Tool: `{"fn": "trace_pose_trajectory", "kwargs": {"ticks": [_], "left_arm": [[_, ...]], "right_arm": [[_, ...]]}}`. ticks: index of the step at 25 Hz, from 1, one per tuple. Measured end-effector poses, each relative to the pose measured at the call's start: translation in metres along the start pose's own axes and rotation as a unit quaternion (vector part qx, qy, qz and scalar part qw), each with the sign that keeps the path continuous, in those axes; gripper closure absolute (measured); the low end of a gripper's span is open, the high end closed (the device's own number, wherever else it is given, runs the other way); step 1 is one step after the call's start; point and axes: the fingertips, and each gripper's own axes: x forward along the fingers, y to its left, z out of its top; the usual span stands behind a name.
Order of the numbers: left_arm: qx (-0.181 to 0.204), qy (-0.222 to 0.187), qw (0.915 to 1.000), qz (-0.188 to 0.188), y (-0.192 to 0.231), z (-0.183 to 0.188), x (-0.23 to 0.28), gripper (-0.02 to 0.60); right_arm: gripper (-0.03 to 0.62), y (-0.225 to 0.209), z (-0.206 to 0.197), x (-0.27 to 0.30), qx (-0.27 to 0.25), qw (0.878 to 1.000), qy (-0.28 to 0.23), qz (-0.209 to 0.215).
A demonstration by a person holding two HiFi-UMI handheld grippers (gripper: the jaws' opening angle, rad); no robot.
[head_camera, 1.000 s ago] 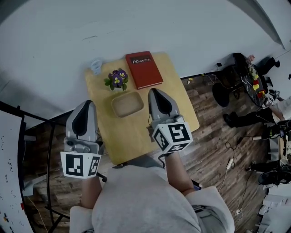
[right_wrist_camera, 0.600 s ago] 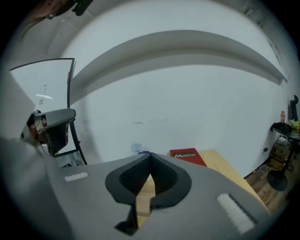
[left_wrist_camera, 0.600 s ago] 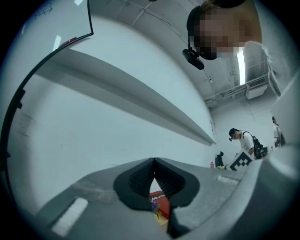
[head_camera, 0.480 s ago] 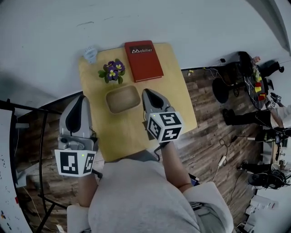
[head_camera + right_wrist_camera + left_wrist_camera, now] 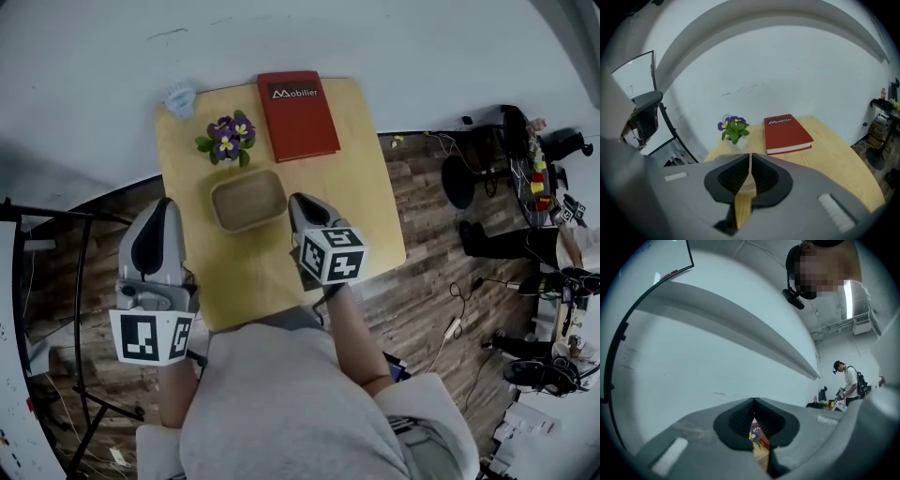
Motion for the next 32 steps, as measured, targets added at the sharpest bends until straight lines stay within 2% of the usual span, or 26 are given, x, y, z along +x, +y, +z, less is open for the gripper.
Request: {"fn": "trace_pose_trajectory", "kwargs": {"ticks": [16,32], "left_arm": [[-0.004,0.026,0.9993,0.026,0.011,-0.021,0.008,0.577],[-0.002,0.041,0.9981,0.045,0.02,-0.032,0.018,0.577]], "right_arm": [[0.464,-0.023,-0.049,0.037,0.062,0.994,0.087,0.022],[0.45,-0.021,-0.058,0.059,0.122,0.98,0.123,0.095]]}}
